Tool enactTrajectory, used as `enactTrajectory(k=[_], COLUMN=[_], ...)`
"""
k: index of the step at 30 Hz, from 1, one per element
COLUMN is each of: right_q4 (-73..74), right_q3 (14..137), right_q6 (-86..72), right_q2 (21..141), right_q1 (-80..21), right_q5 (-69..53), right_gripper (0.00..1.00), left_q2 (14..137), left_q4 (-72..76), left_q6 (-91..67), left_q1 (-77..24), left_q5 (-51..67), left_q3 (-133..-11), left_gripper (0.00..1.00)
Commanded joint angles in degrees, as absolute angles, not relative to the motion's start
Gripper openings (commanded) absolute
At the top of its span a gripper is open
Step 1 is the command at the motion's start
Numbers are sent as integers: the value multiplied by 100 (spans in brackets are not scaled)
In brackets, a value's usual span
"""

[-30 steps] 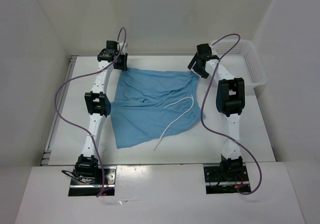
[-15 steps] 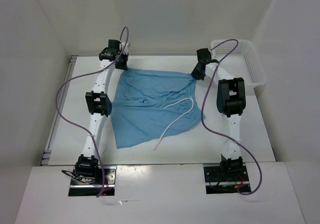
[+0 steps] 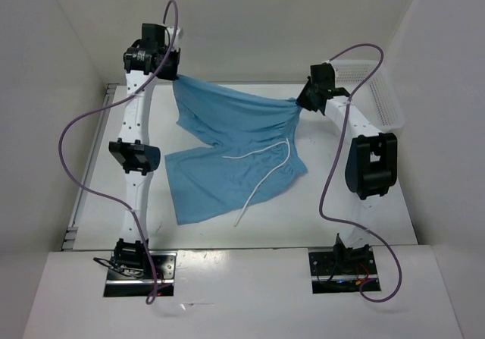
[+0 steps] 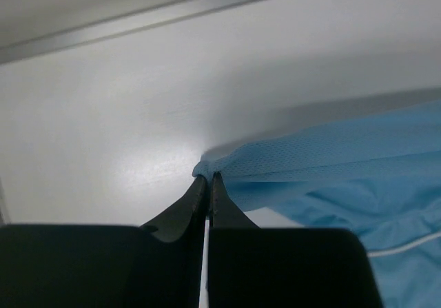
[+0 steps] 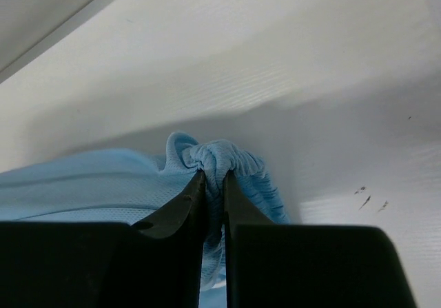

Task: Fold and stack the shorts
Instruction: Fold the shorts

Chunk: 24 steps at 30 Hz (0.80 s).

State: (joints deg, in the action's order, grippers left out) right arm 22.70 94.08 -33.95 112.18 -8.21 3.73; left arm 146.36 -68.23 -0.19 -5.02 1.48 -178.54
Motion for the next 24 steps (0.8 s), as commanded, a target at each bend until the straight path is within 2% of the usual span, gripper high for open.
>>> enactTrajectory(k=[1,3,5,7,8,9,11,12,14,20,24], right_q4=[1951,1951,1951,2091,2092,2092,2144,2145,2145,2206,2206], right_q3=[9080,8957,8833,8780,8780,8728,8728,8728,8666,8518,8157], right_q6=[-3278,-3278,-3226,-3226,-3226,-3226,-3226,-3226,-3226,-3278,-3331], right_q2=[10907,10671,10565,10494,10433,10433,10301,10301,10196,10195,9853], right_q1=[-817,-817,-817,-878,-879,-879,-932,-932,-984,-984,-984], right_q5=[255,255,193,263,264,264,264,403,457,536,536], right_gripper=[0,0,0,0,0,0,0,0,0,0,0], left_q2=[14335,14029,13520,12546,12072,10988,9998,9349,9054,8509,7868], left_q4=[-7471,-7410,-7209,-6657,-5696,-5121,-3918,-3789,-3945,-3736,-3735], left_q6=[0,0,0,0,0,0,0,0,0,0,0], left_q1=[-527,-527,-580,-510,-414,-283,262,394,396,396,396], left_q5=[-115,-53,-683,-695,-59,217,753,756,214,641,475], left_q3=[-17228,-16545,-15885,-14342,-13561,-11778,-10325,-9857,-9302,-8316,-7701], left_gripper=[0,0,0,0,0,0,0,0,0,0,0])
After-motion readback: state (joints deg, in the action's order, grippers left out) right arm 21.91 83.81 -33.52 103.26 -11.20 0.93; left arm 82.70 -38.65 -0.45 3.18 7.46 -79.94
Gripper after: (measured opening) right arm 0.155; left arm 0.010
